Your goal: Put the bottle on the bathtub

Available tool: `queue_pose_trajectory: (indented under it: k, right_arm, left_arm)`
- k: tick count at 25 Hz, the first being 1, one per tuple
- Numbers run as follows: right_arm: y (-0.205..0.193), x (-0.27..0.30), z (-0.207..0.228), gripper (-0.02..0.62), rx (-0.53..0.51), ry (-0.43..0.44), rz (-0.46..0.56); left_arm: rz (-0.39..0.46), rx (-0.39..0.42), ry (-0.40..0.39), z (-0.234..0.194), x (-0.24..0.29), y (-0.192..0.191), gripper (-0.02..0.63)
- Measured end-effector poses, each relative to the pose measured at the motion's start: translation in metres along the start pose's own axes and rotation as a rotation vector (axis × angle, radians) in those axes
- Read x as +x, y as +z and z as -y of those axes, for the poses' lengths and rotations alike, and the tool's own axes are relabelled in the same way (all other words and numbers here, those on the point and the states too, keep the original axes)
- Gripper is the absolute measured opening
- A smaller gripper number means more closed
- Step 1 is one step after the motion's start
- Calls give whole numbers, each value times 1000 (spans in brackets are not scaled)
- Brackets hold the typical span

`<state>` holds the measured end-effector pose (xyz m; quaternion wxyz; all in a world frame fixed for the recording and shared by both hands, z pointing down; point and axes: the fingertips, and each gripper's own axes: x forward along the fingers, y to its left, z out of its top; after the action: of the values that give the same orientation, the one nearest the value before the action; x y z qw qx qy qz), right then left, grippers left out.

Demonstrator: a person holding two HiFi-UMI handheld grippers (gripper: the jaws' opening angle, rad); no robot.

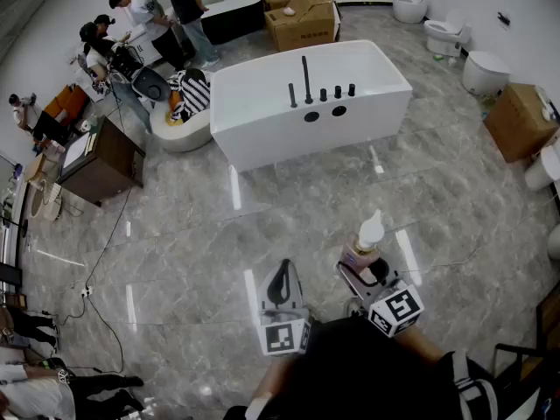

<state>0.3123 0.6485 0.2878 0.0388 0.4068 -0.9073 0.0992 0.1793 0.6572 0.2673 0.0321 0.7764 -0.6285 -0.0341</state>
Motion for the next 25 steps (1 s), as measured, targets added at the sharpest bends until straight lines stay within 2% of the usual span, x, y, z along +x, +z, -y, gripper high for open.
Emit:
queue_pose_trajectory:
  k: [6,13,16,22,25]
  right_arm:
    - [-1,7,-11,227,-5,-14,4]
    - [-2,25,-33,227,3,-32,8]
    - [-5,37,-43,227,17,-47,7]
    - [-15,60,-65,226,-2,-62,21]
    - [-16,75,-72,225,-5,-53,4]
  left_arm:
    - [-16,30,-20,-14,-6,-5,15]
    - [-3,-4,-22,-45,-14,1,15]
    - [-22,31,-40,-63,-20,-8,15]
    - [-18,44,-55,-93,-26,-16,15]
    - [-13,17,-45,-106,-25,-11,15]
